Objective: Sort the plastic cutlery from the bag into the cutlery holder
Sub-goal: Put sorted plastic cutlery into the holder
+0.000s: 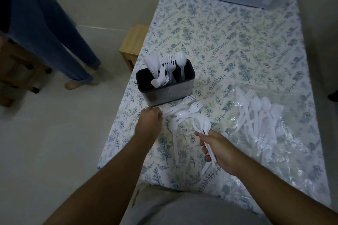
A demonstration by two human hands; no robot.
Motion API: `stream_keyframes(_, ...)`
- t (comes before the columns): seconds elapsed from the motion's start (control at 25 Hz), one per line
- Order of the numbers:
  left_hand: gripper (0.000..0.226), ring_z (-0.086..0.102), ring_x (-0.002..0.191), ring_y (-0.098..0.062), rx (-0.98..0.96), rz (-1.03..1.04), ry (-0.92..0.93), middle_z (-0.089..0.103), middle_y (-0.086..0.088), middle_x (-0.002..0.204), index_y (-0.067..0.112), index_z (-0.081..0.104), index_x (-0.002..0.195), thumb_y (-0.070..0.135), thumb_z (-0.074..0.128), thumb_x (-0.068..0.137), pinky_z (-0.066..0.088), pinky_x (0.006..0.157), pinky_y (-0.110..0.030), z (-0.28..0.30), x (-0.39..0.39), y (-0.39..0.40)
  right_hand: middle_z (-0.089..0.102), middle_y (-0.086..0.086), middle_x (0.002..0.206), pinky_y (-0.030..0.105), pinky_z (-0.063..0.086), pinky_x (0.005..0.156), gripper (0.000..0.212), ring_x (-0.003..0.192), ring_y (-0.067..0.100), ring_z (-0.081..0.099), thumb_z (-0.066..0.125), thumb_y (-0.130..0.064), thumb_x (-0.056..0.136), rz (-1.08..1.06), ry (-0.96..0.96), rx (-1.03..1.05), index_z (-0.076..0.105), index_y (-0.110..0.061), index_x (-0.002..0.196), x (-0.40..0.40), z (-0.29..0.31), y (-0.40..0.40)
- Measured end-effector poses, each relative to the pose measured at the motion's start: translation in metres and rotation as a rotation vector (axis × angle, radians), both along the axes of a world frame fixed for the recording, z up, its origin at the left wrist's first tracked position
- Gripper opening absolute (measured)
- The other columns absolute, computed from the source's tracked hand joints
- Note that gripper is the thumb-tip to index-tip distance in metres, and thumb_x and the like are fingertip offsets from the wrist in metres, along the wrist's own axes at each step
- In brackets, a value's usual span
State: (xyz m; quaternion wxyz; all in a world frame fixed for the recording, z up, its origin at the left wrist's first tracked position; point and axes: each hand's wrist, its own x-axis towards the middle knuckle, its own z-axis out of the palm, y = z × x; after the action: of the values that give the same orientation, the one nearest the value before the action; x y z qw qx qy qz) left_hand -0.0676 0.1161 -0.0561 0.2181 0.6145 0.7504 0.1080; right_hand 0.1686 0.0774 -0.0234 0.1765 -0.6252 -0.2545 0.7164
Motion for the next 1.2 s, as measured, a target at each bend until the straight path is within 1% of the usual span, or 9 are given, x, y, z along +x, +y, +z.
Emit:
stream_keyframes(0.12, 0.011, 0.062, 0.08, -0.02, 0.034, 0.026, -0.072, 0.064, -0.002, 0.085, 0.011, 0.068, 0.091, 0.01, 0.058, 0.096, 0.045, 0.064, -0.026, 0.012, 0.007, -0.012, 0.058, 0.008, 0.089, 0.032, 0.046, 0.055, 0.02, 0.072, 0.019, 0.051, 0.063, -0.023, 0.1, -0.071, 0.04, 0.018, 0.065, -0.01, 0.115, -0.001, 0.004, 0.001)
stream_keyframes(0.28, 0.007, 0.066, 0.082, -0.005, -0.149, 0.263, -0.61, 0.07, 0.007, 0.091, 0.02, 0.069, 0.101, 0.016, 0.064, 0.097, 0.051, 0.07, -0.016, 0.046, 0.052, -0.047, 0.064, 0.01, 0.088, 0.033, 0.05, 0.058, 0.017, 0.075, 0.021, 0.059, 0.058, -0.005, 0.101, -0.225, 0.158, 0.005, 0.063, -0.005, 0.118, -0.006, 0.01, 0.006)
stream_keyframes(0.44, 0.01, 0.068, 0.068, -0.018, -0.225, 0.358, -0.93, 0.076, -0.007, 0.083, 0.02, 0.071, 0.1, 0.012, 0.066, 0.095, 0.056, 0.063, -0.031, 0.048, 0.087, -0.07, 0.073, 0.022, 0.11, 0.043, 0.06, 0.07, 0.024, 0.091, 0.034, 0.075, 0.051, 0.0, 0.102, -0.266, 0.282, -0.014, 0.058, -0.005, 0.124, -0.01, 0.013, 0.008)
stream_keyframes(0.56, 0.015, 0.064, 0.063, -0.018, -0.206, 0.36, -0.911, 0.075, -0.011, 0.079, 0.024, 0.072, 0.103, 0.012, 0.068, 0.094, 0.059, 0.067, -0.044, 0.045, 0.093, -0.076, 0.071, 0.026, 0.116, 0.044, 0.061, 0.064, 0.022, 0.09, 0.037, 0.076, 0.051, -0.004, 0.103, -0.27, 0.289, -0.003, 0.056, -0.003, 0.124, -0.011, 0.014, 0.005)
stream_keyframes(0.68, 0.024, 0.072, 0.072, -0.015, -0.159, 0.315, -0.857, 0.076, 0.0, 0.084, 0.025, 0.074, 0.11, 0.011, 0.07, 0.091, 0.063, 0.073, -0.045, 0.045, 0.094, -0.079, 0.074, 0.021, 0.115, 0.043, 0.062, 0.068, 0.022, 0.098, 0.034, 0.075, 0.049, -0.003, 0.104, -0.235, 0.261, 0.063, 0.06, -0.003, 0.124, -0.013, 0.01, 0.0)
stream_keyframes(0.88, 0.018, 0.066, 0.078, 0.009, -0.036, 0.157, -0.591, 0.071, 0.017, 0.09, 0.026, 0.072, 0.112, 0.023, 0.064, 0.096, 0.052, 0.071, -0.008, 0.054, 0.1, -0.079, 0.077, 0.011, 0.11, 0.039, 0.06, 0.081, 0.022, 0.103, 0.026, 0.074, 0.054, -0.002, 0.101, -0.203, 0.115, 0.149, 0.066, -0.012, 0.117, -0.019, 0.011, -0.001)
stream_keyframes(0.96, 0.015, 0.063, 0.071, 0.009, -0.012, 0.067, -0.504, 0.073, 0.012, 0.083, 0.023, 0.074, 0.097, 0.022, 0.058, 0.098, 0.046, 0.064, -0.004, 0.056, 0.099, -0.075, 0.077, 0.012, 0.111, 0.042, 0.058, 0.091, 0.023, 0.106, 0.027, 0.073, 0.054, -0.002, 0.101, -0.204, 0.117, 0.145, 0.066, -0.011, 0.119, -0.021, 0.011, -0.002)
stream_keyframes(1.04, 0.025, 0.062, 0.06, -0.001, -0.019, 0.023, -0.446, 0.069, 0.006, 0.069, 0.019, 0.069, 0.079, 0.023, 0.055, 0.098, 0.047, 0.056, -0.013, 0.055, 0.097, -0.071, 0.077, 0.011, 0.113, 0.047, 0.055, 0.101, 0.026, 0.109, 0.028, 0.072, 0.054, -0.003, 0.102, -0.194, 0.133, 0.129, 0.065, -0.013, 0.123, -0.02, 0.01, -0.003)
stream_keyframes(1.2, 0.035, 0.047, 0.044, -0.004, -0.078, 0.056, -0.45, 0.057, 0.002, 0.052, 0.017, 0.057, 0.059, 0.02, 0.058, 0.094, 0.038, 0.044, -0.019, 0.052, 0.097, -0.07, 0.075, 0.015, 0.117, 0.048, 0.055, 0.099, 0.027, 0.113, 0.032, 0.07, 0.052, -0.002, 0.103, -0.207, 0.199, 0.053, 0.064, -0.01, 0.125, -0.015, 0.013, -0.004)
